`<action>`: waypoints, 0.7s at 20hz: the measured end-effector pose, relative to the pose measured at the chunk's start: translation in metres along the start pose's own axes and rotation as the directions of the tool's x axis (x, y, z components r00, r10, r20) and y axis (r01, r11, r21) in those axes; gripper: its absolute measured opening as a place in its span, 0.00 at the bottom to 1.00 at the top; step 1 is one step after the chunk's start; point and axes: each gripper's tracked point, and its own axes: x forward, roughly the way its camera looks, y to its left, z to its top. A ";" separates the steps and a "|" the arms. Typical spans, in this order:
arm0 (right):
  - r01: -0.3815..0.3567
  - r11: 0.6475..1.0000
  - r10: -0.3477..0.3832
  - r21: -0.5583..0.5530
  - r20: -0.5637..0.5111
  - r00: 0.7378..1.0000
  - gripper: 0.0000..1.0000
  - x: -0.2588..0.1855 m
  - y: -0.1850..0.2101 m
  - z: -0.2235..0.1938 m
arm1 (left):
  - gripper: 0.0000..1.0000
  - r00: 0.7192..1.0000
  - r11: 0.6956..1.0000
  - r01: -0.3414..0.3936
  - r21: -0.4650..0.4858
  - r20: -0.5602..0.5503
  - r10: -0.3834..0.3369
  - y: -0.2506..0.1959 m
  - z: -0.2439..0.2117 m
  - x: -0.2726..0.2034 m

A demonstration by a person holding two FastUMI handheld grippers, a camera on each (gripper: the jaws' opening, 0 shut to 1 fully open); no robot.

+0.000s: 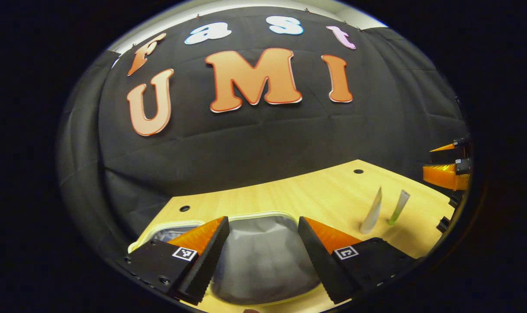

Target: First open the suitcase, pack the skin care products into it, and then close the suitcase.

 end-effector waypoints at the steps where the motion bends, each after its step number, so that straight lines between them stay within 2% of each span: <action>1: -0.011 1.000 0.011 -0.003 -0.003 1.000 0.95 0.003 -0.002 -0.005 | 0.98 1.000 1.000 0.019 0.006 0.009 -0.019 -0.017 0.001 0.002; 5: -0.037 0.999 0.036 -0.028 -0.014 0.999 0.95 0.014 -0.014 -0.027 | 0.98 0.994 0.994 0.107 0.014 0.031 -0.108 -0.084 -0.009 0.012; 10: -0.011 1.000 0.011 -0.017 -0.013 1.000 0.95 0.014 -0.036 -0.051 | 0.99 0.971 0.971 0.239 -0.016 0.015 -0.238 -0.167 -0.030 0.039; 14: 0.002 1.000 -0.002 -0.004 -0.030 1.000 0.95 0.017 -0.050 -0.070 | 0.99 0.949 0.949 0.315 -0.036 -0.003 -0.315 -0.213 -0.043 0.062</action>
